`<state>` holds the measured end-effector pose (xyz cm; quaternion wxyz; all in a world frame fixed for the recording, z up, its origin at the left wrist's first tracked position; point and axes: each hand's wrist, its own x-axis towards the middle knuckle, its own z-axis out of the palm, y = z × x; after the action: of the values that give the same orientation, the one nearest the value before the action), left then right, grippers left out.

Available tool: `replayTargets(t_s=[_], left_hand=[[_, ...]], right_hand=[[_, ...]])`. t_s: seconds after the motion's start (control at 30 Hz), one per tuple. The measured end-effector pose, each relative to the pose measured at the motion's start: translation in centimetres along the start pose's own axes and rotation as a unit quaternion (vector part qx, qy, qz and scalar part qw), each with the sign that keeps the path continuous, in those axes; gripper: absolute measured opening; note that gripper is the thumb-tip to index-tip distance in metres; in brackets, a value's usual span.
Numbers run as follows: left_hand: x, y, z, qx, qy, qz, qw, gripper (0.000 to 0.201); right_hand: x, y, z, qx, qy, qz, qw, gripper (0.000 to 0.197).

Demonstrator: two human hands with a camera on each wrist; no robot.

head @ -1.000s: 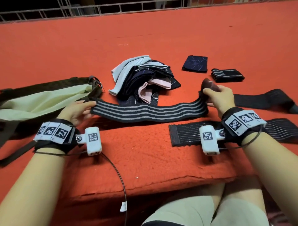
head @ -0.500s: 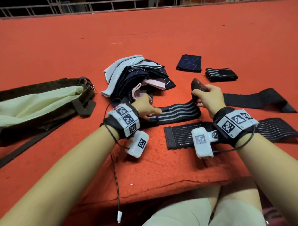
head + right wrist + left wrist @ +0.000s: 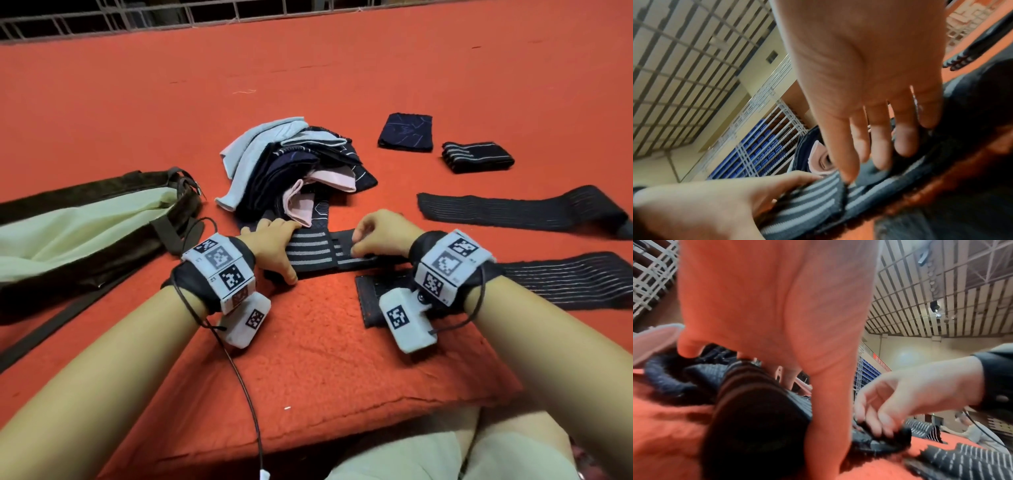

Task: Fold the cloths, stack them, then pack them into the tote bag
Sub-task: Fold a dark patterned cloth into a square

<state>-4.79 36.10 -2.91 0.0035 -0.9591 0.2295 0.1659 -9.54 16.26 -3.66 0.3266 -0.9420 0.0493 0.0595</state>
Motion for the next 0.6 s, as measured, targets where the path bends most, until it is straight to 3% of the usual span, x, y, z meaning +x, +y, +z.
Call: replayTargets(t_s=[0.07, 0.1, 0.2, 0.27, 0.4, 0.6], left_hand=[[0.0, -0.3, 0.0, -0.019, 0.0, 0.004, 1.0, 0.103], [0.0, -0.5, 0.0, -0.025, -0.003, 0.005, 1.0, 0.103], [0.2, -0.5, -0.2, -0.026, -0.006, 0.015, 1.0, 0.104], [0.3, -0.2, -0.4, -0.021, 0.0, 0.023, 1.0, 0.104], [1.0, 0.2, -1.0, -0.001, -0.015, 0.018, 1.0, 0.106], [0.9, 1.2, -1.1, 0.034, -0.029, 0.009, 0.999, 0.105]], right_hand=[[-0.2, -0.1, 0.2, -0.016, -0.069, -0.022, 0.997, 0.013], [-0.2, -0.1, -0.2, 0.016, -0.07, -0.029, 0.997, 0.011], [0.3, 0.8, -2.4, 0.099, 0.073, -0.016, 0.992, 0.013], [0.8, 2.0, -3.9, 0.091, 0.109, 0.016, 0.99, 0.015], [1.4, 4.0, -4.4, 0.038, 0.022, 0.044, 0.998, 0.028], [1.9, 4.2, -3.6, -0.012, -0.003, 0.027, 1.0, 0.036]])
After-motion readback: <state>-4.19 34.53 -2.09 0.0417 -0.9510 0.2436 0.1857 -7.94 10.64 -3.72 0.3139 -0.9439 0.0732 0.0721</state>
